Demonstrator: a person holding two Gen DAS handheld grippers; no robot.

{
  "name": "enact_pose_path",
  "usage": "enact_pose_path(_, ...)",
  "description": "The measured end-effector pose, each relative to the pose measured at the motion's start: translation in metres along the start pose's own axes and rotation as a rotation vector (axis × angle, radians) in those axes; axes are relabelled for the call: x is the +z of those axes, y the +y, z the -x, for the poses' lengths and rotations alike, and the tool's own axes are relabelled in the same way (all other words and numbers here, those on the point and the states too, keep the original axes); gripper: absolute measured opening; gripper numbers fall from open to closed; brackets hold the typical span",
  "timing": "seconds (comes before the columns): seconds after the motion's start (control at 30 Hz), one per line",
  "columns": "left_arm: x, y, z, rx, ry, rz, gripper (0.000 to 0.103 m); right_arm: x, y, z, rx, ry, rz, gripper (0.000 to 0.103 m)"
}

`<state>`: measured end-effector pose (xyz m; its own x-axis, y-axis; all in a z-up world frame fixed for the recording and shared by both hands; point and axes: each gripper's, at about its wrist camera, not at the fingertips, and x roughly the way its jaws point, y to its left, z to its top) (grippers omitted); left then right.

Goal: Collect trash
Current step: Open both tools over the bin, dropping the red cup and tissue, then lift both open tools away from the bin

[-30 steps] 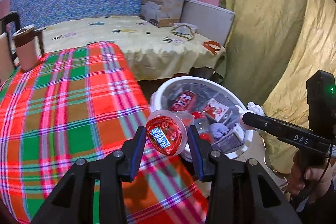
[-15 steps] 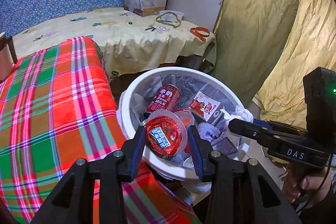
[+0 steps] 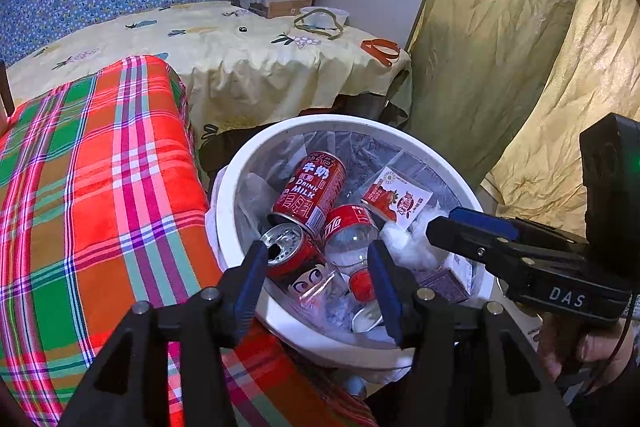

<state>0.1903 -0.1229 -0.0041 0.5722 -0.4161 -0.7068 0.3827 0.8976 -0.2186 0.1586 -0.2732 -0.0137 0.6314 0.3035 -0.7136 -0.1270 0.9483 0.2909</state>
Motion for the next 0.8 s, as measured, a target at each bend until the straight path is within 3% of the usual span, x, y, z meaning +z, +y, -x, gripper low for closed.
enact_pose_path(0.53, -0.02, -0.002, 0.05, 0.038, -0.073, 0.01, 0.054, -0.015, 0.035, 0.048, -0.023, -0.115, 0.072, 0.053)
enact_pose_path(0.8, -0.039, -0.006, 0.086, 0.077, -0.129, 0.008, 0.054, -0.027, 0.056, 0.06, -0.012, -0.128, 0.131, 0.053)
